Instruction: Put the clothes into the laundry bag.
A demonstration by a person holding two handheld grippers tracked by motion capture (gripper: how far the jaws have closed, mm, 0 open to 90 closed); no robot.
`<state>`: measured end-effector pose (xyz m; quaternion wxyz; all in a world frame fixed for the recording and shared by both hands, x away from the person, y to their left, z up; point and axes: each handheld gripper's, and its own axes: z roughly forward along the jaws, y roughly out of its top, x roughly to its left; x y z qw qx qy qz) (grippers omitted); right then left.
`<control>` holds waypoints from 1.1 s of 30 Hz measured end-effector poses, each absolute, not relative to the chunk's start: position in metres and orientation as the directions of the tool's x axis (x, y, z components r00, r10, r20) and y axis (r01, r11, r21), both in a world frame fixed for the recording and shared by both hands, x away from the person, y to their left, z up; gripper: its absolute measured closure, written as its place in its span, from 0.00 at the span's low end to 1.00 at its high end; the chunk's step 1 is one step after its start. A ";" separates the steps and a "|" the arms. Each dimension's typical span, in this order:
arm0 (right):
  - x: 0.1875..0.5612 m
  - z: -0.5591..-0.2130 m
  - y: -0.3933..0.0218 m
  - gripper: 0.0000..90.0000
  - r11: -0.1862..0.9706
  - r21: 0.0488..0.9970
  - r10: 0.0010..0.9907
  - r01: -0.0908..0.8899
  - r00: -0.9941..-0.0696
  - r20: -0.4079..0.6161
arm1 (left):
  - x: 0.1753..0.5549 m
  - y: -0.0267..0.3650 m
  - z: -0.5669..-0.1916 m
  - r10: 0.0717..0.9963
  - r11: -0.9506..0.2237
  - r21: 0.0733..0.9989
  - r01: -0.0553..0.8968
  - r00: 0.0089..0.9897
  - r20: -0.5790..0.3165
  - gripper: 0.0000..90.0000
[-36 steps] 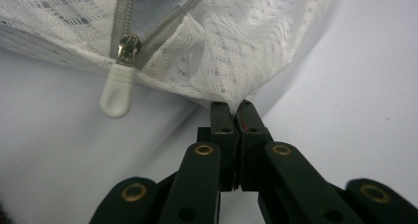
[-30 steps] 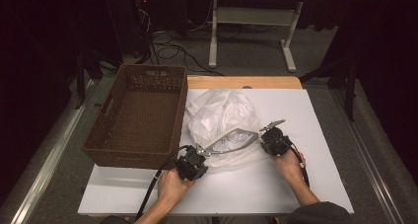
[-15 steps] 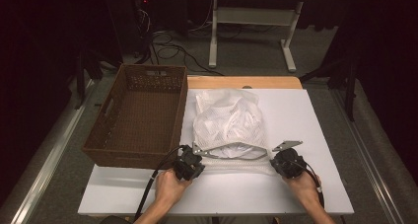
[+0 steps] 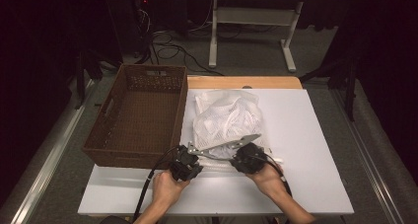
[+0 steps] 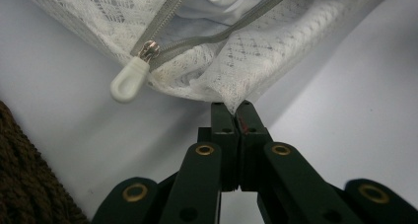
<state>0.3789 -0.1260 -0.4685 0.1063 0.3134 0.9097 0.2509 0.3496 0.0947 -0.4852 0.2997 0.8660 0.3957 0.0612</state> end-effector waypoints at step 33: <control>0.388 -0.459 -0.167 0.61 0.598 0.604 0.765 0.527 -0.600 -0.234 | 0.350 0.098 -0.486 0.737 -0.498 0.572 0.652 0.666 -0.117 0.98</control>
